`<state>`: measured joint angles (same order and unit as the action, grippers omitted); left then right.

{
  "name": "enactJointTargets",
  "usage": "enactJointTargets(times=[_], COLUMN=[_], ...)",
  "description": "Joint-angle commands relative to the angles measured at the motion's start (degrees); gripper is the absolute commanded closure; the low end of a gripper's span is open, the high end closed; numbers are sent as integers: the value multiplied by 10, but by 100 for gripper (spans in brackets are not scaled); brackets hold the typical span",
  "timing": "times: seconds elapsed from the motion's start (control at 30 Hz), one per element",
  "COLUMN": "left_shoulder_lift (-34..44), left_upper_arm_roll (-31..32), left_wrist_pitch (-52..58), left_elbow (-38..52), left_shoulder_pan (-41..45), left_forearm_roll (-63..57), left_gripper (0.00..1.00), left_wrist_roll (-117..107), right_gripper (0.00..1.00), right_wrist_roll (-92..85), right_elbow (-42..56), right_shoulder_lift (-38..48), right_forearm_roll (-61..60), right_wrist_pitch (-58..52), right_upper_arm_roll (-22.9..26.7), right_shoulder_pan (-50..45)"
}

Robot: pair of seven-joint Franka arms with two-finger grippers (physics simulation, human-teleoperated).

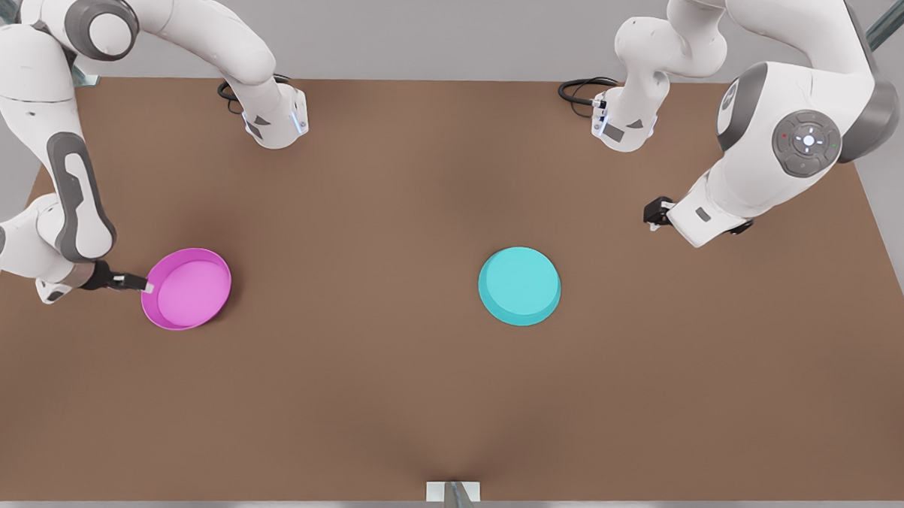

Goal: Flip the blue plate over with the left arm, and stack the pink plate on top of the blue plate with the right arm

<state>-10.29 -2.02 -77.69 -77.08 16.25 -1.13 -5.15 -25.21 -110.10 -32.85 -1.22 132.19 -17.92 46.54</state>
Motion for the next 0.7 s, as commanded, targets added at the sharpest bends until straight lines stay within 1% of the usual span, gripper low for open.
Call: enactJointTargets(times=[0.0, 0.03, 0.1, 0.2, 0.23, 0.27, 0.3, 0.33, 0.37, 0.6, 0.67], left_shoulder_lift=[0, 0, 0, -1, -1, -1, -1, -1, -1, -1, -1], left_upper_arm_roll=[0, 0, 0, 0, 0, -1, 0, -1, -1, -1, -1], left_wrist_pitch=[0, 0, 0, 0, 0, 0, 0, 0, 0, 0, 0], left_elbow=[0, -1, 0, 0, 0, 0, 0, 0, 0, -1, 0], left_shoulder_pan=[0, 0, -2, -3, -3, -3, -3, -3, -3, -4, -4], left_forearm_roll=[0, -1, -4, -5, -5, -5, -5, -5, -5, -5, -5], left_gripper=[0, 0, 0, 0, 0, 0, 0, 0, 0, 0, 0], left_wrist_roll=[0, 0, 0, 0, 0, 0, 0, 0, 0, 0, 0], right_gripper=[0, 4, 28, 35, 43, 48, 58, 67, 79, 79, 79], right_wrist_roll=[0, -1, -2, -20, -21, -21, -21, -21, -21, -19, -19], right_elbow=[0, -2, -6, -6, -6, -6, -6, -6, -6, -6, -6], right_shoulder_lift=[0, -5, -6, -17, -20, -21, -21, -21, -21, -20, -17], right_forearm_roll=[0, 0, 0, 0, 0, 0, 0, 0, 0, 0, -1], right_wrist_pitch=[0, -1, -2, -2, -2, -2, -2, -3, -4, -8, -10], right_upper_arm_roll=[0, -6, -7, -7, -7, -8, -7, -7, -8, -9, -17], right_shoulder_pan=[0, 0, -2, -2, -1, -1, -3, -2, -1, 0, 2])
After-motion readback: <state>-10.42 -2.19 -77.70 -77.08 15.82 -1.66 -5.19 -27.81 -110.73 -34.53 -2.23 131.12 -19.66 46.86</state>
